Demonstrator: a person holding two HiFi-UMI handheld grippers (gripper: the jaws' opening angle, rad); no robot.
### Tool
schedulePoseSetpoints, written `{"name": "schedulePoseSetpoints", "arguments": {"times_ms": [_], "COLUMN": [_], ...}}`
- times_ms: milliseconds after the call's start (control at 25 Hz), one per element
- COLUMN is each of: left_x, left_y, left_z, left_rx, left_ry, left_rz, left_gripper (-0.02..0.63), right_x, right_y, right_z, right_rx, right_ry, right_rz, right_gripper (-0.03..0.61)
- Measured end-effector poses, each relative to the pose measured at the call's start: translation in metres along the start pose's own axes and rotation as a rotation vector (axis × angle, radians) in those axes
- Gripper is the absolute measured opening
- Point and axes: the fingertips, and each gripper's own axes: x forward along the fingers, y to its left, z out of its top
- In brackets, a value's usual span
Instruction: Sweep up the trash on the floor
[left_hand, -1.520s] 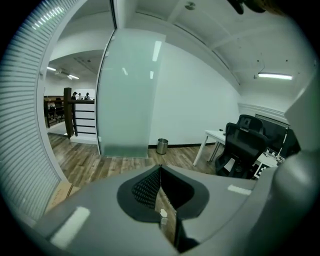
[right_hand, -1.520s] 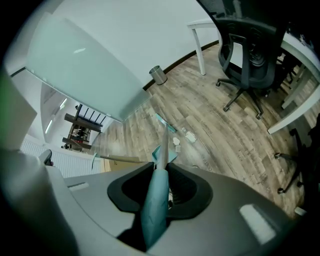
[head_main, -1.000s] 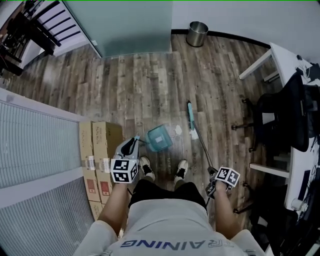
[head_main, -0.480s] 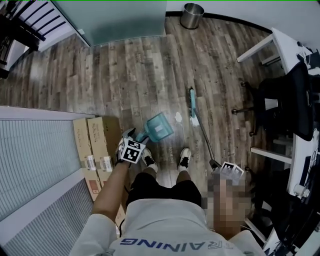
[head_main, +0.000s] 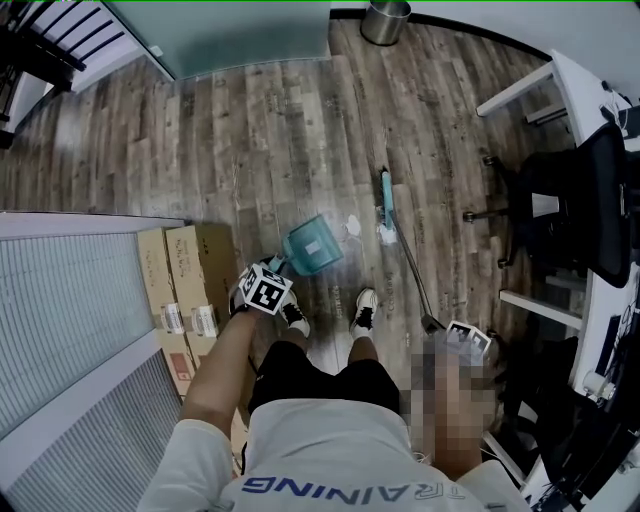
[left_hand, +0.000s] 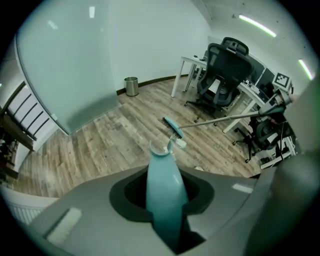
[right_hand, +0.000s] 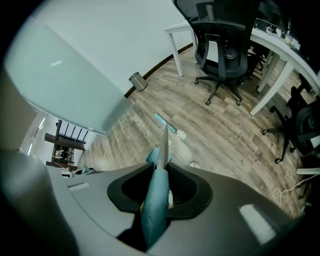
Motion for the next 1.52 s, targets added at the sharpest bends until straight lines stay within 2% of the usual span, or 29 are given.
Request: {"name": "schedulePoseSetpoints", "arguments": {"times_ms": [120, 240, 440, 600, 720, 880, 1040, 1520], "left_x": [0.002, 0.006, 0.008, 0.005, 0.005, 0.006, 0.006, 0.006], "left_y": [-0.012, -0.020, -0.016, -0.014, -0.016, -0.018, -0.017, -0.017], "left_z": [0.003, 0.007, 0.013, 0.011, 0.011, 0.010, 0.008, 0.010], "left_rx": [0.110, 0.164, 0.170, 0.156, 0.155, 0.158, 0.152, 0.154], "left_ry": [0.014, 0.017, 0.018, 0.008, 0.007, 0.006, 0.003, 0.004], "left_rz": [-0.018, -0.021, -0.013, -0.017, -0.013, -0.008, -0.012, -0.011], "left_gripper": [0.092, 0.092, 0.091, 0.091, 0.091, 0.091, 0.091, 0.091], "right_x": [-0.001, -0.002, 0.012, 0.041, 0.064, 0.090, 0.096, 0.096], "right_y": [-0.012, -0.030, -0.072, -0.095, -0.101, -0.087, -0.067, -0.025], "right_z": [0.009, 0.023, 0.056, 0.077, 0.080, 0.063, 0.036, -0.024], "right_rx": [-0.010, -0.052, -0.084, -0.128, -0.134, -0.161, -0.251, -0.289], "right_ry": [-0.007, -0.023, -0.048, -0.019, 0.018, 0.084, 0.109, 0.166], "right_rz": [-0.024, -0.083, -0.226, -0.351, -0.404, -0.399, -0.409, -0.324], "right_gripper": [0.106, 0.107, 0.106, 0.107, 0.107, 0.107, 0.106, 0.106]}}
